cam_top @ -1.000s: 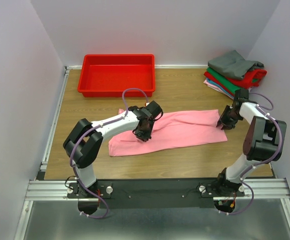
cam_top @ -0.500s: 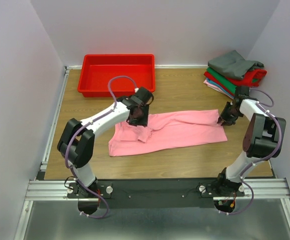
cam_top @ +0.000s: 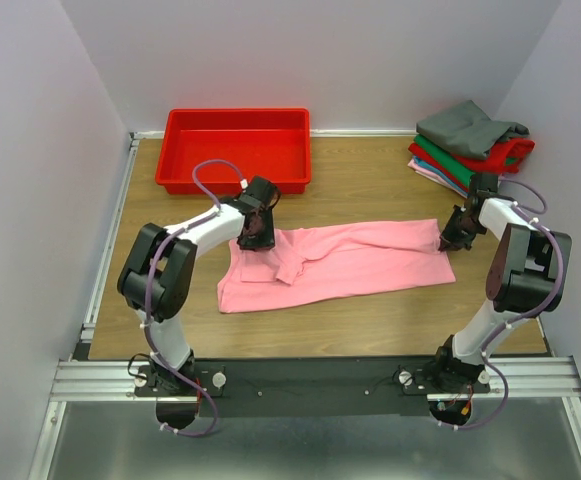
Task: Fold and stack the t-shirts
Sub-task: Fold the tshirt
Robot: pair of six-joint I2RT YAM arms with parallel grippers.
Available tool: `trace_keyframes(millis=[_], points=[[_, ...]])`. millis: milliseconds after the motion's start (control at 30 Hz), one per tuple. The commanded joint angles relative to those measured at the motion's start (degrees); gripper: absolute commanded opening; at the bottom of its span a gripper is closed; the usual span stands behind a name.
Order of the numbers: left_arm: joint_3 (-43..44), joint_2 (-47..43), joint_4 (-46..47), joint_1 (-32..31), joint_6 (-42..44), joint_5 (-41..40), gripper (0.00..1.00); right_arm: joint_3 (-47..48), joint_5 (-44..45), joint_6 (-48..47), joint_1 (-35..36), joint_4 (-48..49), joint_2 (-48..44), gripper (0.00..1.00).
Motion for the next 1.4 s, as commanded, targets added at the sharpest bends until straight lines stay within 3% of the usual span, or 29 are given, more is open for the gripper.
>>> trace_keyframes(millis=[0,367,1167,1233,1267,1333,1367], points=[[-3.6,3.0,4.7,1.6,-1.7,-1.6,0.53,0.2,1.6,-0.6,-0.3,0.7,0.2,0.03],[-8.0,5.8,8.9,3.7,-0.8,-5.0,0.53,-0.4,4.2,-0.8,-0.2,-1.8,-3.8,0.01],[-5.0,5.3,8.5,4.9,6.0,-8.9,0.53,-1.3,7.2,-0.4,-0.2,-10.5,-9.0,0.02],[-4.2,4.5,8.0,4.9,6.2,-8.5,0.54,-1.4,7.2,-0.6,-0.2,-10.5,-8.7,0.14],[-3.8,3.4,7.3,4.8,6.2,-8.3,0.54,-1.1,7.2,-0.9,-0.2,-10.6,-8.6,0.36],[-1.7,1.6,5.6,4.3,6.2,-8.1,0.57,0.6,7.2,-2.3,-0.2,-10.7,-8.8,0.53],[-0.7,1.0,4.9,4.2,6.2,-8.1,0.57,1.6,6.6,-2.8,-0.2,-10.6,-8.9,0.56]])
